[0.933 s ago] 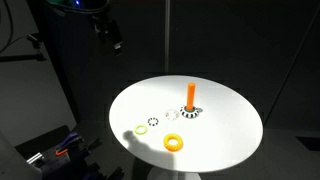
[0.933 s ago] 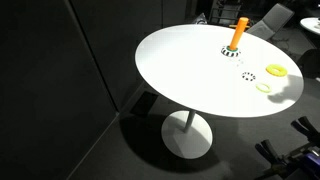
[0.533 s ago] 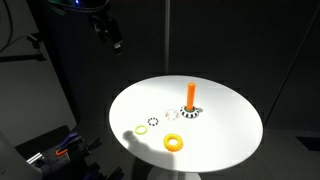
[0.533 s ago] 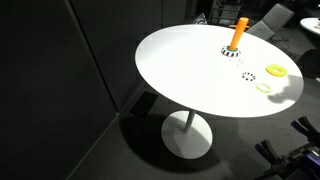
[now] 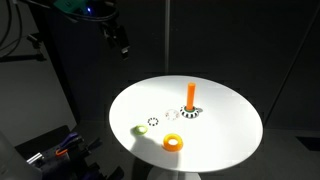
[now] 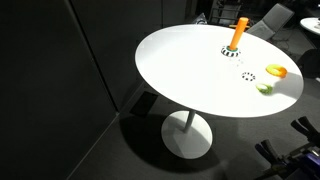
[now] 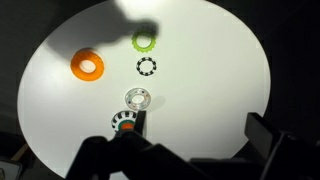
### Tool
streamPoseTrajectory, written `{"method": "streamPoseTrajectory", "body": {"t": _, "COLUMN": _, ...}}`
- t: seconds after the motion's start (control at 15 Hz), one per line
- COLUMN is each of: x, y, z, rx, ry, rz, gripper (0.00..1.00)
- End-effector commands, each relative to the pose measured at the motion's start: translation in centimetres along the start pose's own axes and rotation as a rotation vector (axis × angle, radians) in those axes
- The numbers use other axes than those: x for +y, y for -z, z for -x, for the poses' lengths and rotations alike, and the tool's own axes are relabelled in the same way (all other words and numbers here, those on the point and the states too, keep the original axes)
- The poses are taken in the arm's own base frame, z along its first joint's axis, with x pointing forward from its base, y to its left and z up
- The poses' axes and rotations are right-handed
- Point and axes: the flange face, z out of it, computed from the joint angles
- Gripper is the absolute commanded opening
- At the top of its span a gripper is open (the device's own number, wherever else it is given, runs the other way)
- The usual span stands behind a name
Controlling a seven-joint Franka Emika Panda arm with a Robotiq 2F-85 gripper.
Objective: Pick up the green ring from the ring holder and put it on the table
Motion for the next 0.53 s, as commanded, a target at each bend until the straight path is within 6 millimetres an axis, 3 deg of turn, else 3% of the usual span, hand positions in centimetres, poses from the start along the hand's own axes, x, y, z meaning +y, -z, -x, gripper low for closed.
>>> {"method": "streamPoseTrajectory", "body": {"t": 0.0, "x": -0.1, "y": -0.8, "z": -3.2, "rx": 0.003, "ry": -0.061, "rz": 0.028, "gripper": 1.00}}
{"method": "streamPoseTrajectory", "body": {"t": 0.47, "x": -0.1, "y": -6.1, "z": -9.0, "rx": -0.013, "ry": -0.145, "rz": 0.100, "gripper": 1.00}}
